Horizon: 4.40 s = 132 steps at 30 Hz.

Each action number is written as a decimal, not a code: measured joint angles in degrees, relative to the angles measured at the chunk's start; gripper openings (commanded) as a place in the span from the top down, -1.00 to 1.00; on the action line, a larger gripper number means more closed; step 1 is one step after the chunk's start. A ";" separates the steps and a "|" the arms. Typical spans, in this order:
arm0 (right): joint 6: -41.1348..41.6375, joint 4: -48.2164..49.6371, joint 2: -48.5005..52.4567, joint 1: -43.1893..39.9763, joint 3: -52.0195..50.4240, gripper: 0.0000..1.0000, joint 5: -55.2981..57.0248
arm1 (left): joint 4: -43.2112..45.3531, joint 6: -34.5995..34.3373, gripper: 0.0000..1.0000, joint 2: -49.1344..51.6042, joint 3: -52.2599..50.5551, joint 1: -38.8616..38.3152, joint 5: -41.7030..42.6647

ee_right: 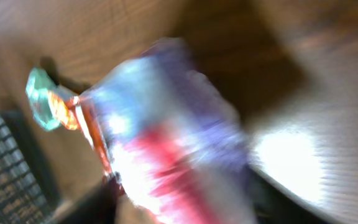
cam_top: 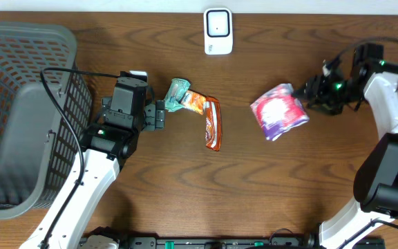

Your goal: Scan the item barcode

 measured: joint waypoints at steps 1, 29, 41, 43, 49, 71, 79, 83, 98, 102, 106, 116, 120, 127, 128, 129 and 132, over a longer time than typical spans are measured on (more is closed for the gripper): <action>-0.90 -0.70 -0.02 0.09 1.64 -0.87 1.07 | -0.02 0.00 -0.96 0.00 0.00 0.00 0.00; -22.27 -1.31 15.91 0.42 2.47 0.63 -4.63 | 0.00 0.00 -0.96 0.00 0.00 0.00 0.00; 1.64 26.99 7.54 1.92 2.82 0.98 -17.81 | 0.02 0.00 -0.96 0.00 0.00 0.00 0.00; 8.00 34.73 6.29 3.41 3.37 0.98 -17.73 | 0.00 0.00 -0.96 0.00 0.00 0.00 0.00; 26.47 53.33 5.60 14.71 3.61 0.98 -4.72 | 0.00 0.00 -0.96 0.00 0.00 0.00 0.00; 39.87 71.73 20.87 25.09 9.18 0.98 29.31 | 0.02 0.00 -0.96 0.00 0.00 0.00 -0.02; 39.19 49.22 11.61 11.15 11.63 0.98 27.61 | 0.00 0.00 -0.96 0.00 0.00 0.00 0.00; 42.91 39.01 7.26 1.14 12.61 0.98 29.16 | 0.00 0.00 -0.96 0.00 0.00 0.00 0.00; 47.56 47.45 14.71 -7.98 11.39 -0.70 12.83 | 0.00 0.00 -0.96 0.00 0.00 0.00 -0.02; 43.10 47.63 12.57 -7.39 11.39 -0.90 5.81 | 0.00 0.00 -0.96 0.00 0.00 0.00 0.00; 32.63 43.30 7.74 -5.68 11.41 -0.99 -4.66 | 0.00 0.00 -0.96 0.00 0.00 0.00 -0.02; 3.74 3.82 2.62 11.41 11.89 -0.47 -9.16 | 0.00 0.00 -0.96 0.00 0.00 0.00 0.00; -0.07 -2.99 6.73 21.09 11.76 -0.40 2.27 | 0.00 0.00 -0.96 0.00 0.00 0.00 0.00; -0.26 -4.42 10.80 32.54 11.45 -0.30 12.55 | 0.00 0.00 -0.96 0.00 0.00 0.00 0.00; 0.24 -4.37 10.80 33.27 11.45 -0.25 12.85 | 0.00 0.00 -0.96 0.00 0.00 0.00 0.00; 0.96 -4.33 10.78 33.88 11.45 -0.22 13.33 | -0.02 0.00 -0.96 0.00 0.00 0.00 0.00; 3.32 -4.24 10.80 35.89 11.45 -0.15 14.29 | 0.00 0.00 -0.96 0.00 0.00 0.00 0.00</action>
